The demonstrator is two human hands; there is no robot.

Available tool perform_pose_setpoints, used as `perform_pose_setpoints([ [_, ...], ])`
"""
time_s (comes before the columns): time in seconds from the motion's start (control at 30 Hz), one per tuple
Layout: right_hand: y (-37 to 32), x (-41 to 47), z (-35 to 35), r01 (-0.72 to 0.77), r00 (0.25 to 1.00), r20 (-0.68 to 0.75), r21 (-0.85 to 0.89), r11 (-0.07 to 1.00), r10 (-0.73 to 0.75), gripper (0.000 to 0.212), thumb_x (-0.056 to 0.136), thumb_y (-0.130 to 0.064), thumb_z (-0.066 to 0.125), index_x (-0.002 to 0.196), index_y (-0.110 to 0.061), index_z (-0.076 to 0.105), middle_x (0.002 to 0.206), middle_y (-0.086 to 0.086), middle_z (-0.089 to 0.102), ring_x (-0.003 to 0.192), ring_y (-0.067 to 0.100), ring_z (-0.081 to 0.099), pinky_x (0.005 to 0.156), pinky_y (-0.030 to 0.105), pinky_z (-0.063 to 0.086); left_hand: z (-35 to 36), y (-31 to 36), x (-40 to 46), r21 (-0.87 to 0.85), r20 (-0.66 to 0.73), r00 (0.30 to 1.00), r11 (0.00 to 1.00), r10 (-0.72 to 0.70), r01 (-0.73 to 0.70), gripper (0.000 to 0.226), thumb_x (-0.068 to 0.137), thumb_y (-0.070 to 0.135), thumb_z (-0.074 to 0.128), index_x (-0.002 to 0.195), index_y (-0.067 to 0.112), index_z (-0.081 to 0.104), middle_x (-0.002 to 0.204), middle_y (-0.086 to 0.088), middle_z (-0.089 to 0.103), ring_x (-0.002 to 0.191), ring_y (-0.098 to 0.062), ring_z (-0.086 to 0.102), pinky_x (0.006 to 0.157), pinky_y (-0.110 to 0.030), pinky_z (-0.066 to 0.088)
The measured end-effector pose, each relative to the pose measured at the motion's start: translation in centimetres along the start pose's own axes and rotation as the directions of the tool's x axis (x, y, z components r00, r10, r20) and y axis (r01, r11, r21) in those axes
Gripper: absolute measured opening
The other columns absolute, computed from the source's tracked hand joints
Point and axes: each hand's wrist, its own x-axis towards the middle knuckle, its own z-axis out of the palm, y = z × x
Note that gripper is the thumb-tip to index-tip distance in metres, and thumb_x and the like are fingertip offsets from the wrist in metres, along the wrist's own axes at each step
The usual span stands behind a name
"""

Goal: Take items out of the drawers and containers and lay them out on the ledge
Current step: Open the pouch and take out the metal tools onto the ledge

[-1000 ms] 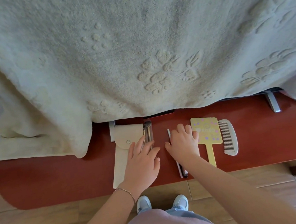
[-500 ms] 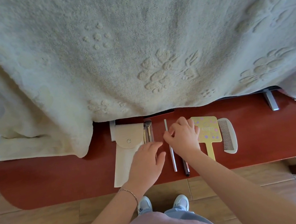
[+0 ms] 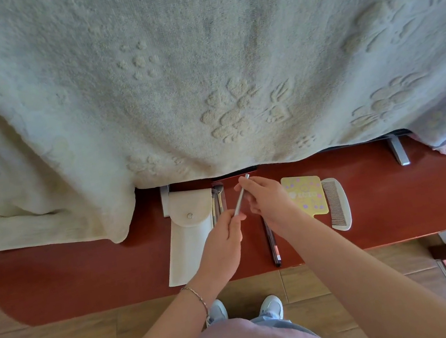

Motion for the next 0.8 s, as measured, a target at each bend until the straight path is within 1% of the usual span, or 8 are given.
perform_pose_setpoints([
  [0.17, 0.3, 0.2, 0.3, -0.081, 0.997, 0.024, 0.117, 0.990, 0.079, 0.028, 0.096, -0.020, 0.049, 0.074, -0.007, 0.062, 0.047, -0.005, 0.036, 0.039, 0.006, 0.028, 0.043, 0.021, 0.024, 0.2, 0.2, -0.2, 0.004, -0.020, 0.999, 0.999, -0.040, 0.040, 0.020, 0.100, 0.030, 0.030, 0.098, 0.030, 0.049, 0.062, 0.003, 0.042, 0.052, -0.006, 0.041, 0.050, -0.017, 0.036],
  [0.27, -0.4, 1.4, -0.9, -0.141, 0.980, -0.101, 0.268, 0.953, 0.174, 0.029, 0.097, -0.023, 0.045, 0.073, -0.011, 0.056, 0.046, -0.007, 0.034, 0.039, 0.007, 0.024, 0.044, 0.023, 0.021, 0.5, -0.7, -1.7, 0.071, -0.007, 0.999, 0.997, -0.036, 0.037, 0.021, 0.100, 0.028, 0.030, 0.094, 0.030, 0.049, 0.058, 0.006, 0.041, 0.049, -0.006, 0.039, 0.047, -0.017, 0.033],
  [0.3, -0.7, 1.9, -1.9, -0.136, 0.975, -0.133, 0.263, 0.955, 0.176, 0.028, 0.097, -0.023, 0.045, 0.074, -0.011, 0.056, 0.047, -0.006, 0.033, 0.039, 0.007, 0.024, 0.044, 0.023, 0.020, 0.6, -1.2, -2.4, 0.094, 0.002, 0.999, 0.995, -0.040, 0.039, 0.021, 0.100, 0.028, 0.030, 0.093, 0.029, 0.050, 0.058, 0.006, 0.042, 0.049, -0.006, 0.039, 0.048, -0.017, 0.034],
  [0.43, 0.3, 2.8, -4.4, -0.171, 0.979, -0.110, 0.031, 0.985, 0.173, 0.026, 0.096, -0.021, 0.047, 0.078, -0.011, 0.063, 0.055, -0.002, 0.039, 0.039, 0.006, 0.029, 0.043, 0.021, 0.023, 0.3, -2.2, -2.9, 0.033, -0.034, 0.994, 0.994, -0.100, 0.101, 0.021, 0.099, 0.028, 0.035, 0.099, 0.022, 0.055, 0.064, 0.003, 0.046, 0.055, -0.007, 0.044, 0.052, -0.020, 0.038],
  [0.53, 2.0, 2.9, -3.9, -0.182, 0.981, -0.091, -0.153, 0.971, 0.169, 0.021, 0.094, -0.018, 0.051, 0.080, -0.012, 0.066, 0.061, -0.001, 0.049, 0.047, 0.008, 0.043, 0.048, 0.018, 0.033, -0.1, -1.9, -1.6, 0.136, -0.147, 0.989, 0.989, -0.031, 0.051, 0.020, 0.097, 0.030, 0.041, 0.096, 0.021, 0.059, 0.074, 0.005, 0.047, 0.060, -0.010, 0.050, 0.052, -0.010, 0.040],
  [0.63, 2.6, 3.9, -3.8, -0.134, 0.988, -0.110, -0.281, 0.950, 0.106, 0.017, 0.090, -0.017, 0.055, 0.084, -0.007, 0.067, 0.060, 0.003, 0.054, 0.054, 0.014, 0.048, 0.058, 0.023, 0.040, -0.4, -1.7, -0.4, 0.265, -0.158, 0.987, 0.964, 0.029, 0.014, 0.024, 0.097, 0.029, 0.040, 0.104, 0.019, 0.061, 0.079, 0.007, 0.045, 0.063, -0.009, 0.052, 0.054, -0.009, 0.041],
  [0.73, 2.0, 4.9, -4.2, -0.101, 0.989, -0.132, -0.279, 0.955, 0.066, 0.008, 0.088, -0.009, 0.056, 0.096, -0.009, 0.059, 0.062, 0.004, 0.058, 0.046, 0.010, 0.054, 0.051, 0.021, 0.043, -0.3, -1.9, 0.5, 0.424, -0.106, 0.992, 0.905, 0.071, -0.020, 0.032, 0.099, 0.029, 0.037, 0.123, 0.017, 0.054, 0.096, 0.007, 0.053, 0.080, -0.007, 0.055, 0.071, -0.009, 0.044],
  [0.8, 1.8, 5.4, -4.4, -0.098, 0.987, -0.155, -0.303, 0.948, 0.052, 0.017, 0.084, -0.006, 0.058, 0.099, -0.012, 0.052, 0.064, 0.005, 0.061, 0.045, 0.012, 0.056, 0.051, 0.023, 0.044, 0.0, -2.0, 0.8, 0.485, -0.080, 0.993, 0.874, 0.092, -0.042, 0.037, 0.099, 0.029, 0.035, 0.134, 0.019, 0.045, 0.114, 0.003, 0.056, 0.095, -0.008, 0.059, 0.083, -0.014, 0.046],
])
